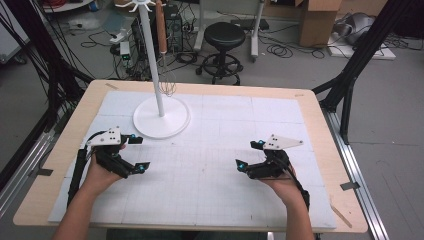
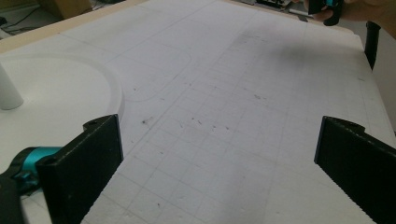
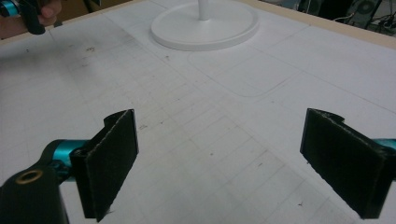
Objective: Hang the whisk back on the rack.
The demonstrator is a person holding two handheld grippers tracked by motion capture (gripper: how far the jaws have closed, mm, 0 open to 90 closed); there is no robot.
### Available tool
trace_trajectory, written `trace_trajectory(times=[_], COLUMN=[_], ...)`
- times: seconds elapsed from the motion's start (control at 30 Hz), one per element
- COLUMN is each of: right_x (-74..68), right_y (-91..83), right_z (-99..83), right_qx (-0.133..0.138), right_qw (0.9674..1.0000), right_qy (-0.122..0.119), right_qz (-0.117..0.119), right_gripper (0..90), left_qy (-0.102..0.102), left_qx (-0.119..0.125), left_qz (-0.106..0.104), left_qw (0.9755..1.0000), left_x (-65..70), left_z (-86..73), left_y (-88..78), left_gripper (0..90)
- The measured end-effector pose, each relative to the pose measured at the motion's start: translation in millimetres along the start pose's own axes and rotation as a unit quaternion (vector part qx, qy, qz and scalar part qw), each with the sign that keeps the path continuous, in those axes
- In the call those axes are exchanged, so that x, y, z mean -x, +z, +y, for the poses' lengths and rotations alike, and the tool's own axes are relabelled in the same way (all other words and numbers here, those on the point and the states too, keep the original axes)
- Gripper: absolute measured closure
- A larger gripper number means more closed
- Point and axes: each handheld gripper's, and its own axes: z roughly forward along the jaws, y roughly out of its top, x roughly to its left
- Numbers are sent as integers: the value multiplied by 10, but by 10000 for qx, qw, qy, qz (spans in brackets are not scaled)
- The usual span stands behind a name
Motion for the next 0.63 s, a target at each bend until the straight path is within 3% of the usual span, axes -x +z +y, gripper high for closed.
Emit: trace_trajectory(times=[0.63], right_x=[-6], right_y=[15], right_z=[-6], right_qx=[-71], right_qw=[10000], right_qy=[7], right_qz=[12], right_gripper=[105], left_qy=[11], left_qx=[-8], left_qz=[-6], left_qw=[10000], left_x=[-12], left_z=[-1], left_y=[0], left_gripper=[17])
